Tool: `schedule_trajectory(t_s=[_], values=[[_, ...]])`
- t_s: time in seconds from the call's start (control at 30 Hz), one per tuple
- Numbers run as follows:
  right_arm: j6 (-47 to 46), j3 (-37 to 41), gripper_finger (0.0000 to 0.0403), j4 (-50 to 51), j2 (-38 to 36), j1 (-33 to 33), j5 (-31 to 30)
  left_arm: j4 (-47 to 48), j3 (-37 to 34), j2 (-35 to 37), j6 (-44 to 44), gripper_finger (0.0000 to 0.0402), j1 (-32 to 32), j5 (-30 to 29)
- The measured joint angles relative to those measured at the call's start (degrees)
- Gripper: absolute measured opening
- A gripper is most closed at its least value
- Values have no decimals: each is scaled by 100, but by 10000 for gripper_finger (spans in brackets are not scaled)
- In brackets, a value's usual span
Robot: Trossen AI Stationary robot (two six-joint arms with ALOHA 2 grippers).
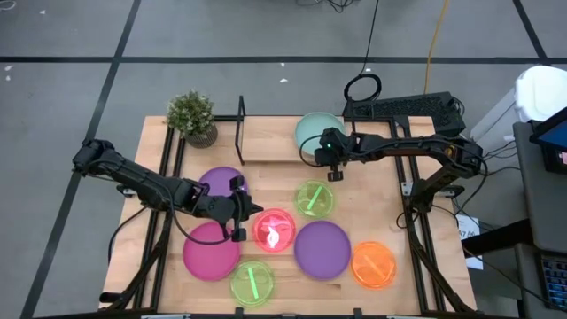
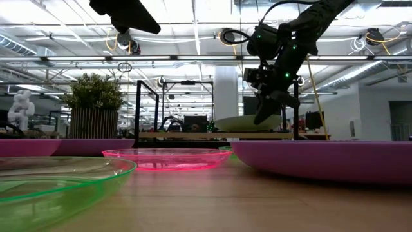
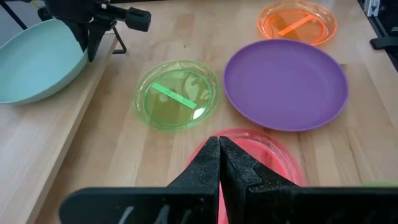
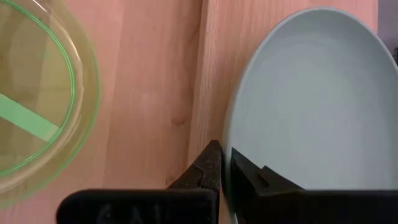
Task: Place and stack plates onto a shelf
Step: Put the light blue plate on the shelf, then put the transparent pink plate on the shelf
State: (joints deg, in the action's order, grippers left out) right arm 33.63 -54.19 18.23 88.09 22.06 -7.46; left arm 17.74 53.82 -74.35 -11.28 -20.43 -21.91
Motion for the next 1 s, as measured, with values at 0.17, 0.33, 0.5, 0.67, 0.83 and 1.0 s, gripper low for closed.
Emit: schedule_trajectory(t_s=[0.17,0.33,0.5,0.67,0.83,1.0], values=[[-254,0,4,1,0,0,-12,0,0,0,-14,1,-2,-1],[-270,0,26,-13,0,0,-22,0,0,0,-123,1,-2,0],[-292,0,76,-43,-10,-4,-20,0,0,0,-180,1,-3,0],[-488,0,117,-135,-320,-176,-9,1,0,0,-248,1,-7,0],[-496,0,141,-267,-943,-530,-33,-43,0,0,-286,1,-63,-2],[-1010,0,142,-215,-1617,-1062,-300,-48,0,0,-310,1,-223,-1]])
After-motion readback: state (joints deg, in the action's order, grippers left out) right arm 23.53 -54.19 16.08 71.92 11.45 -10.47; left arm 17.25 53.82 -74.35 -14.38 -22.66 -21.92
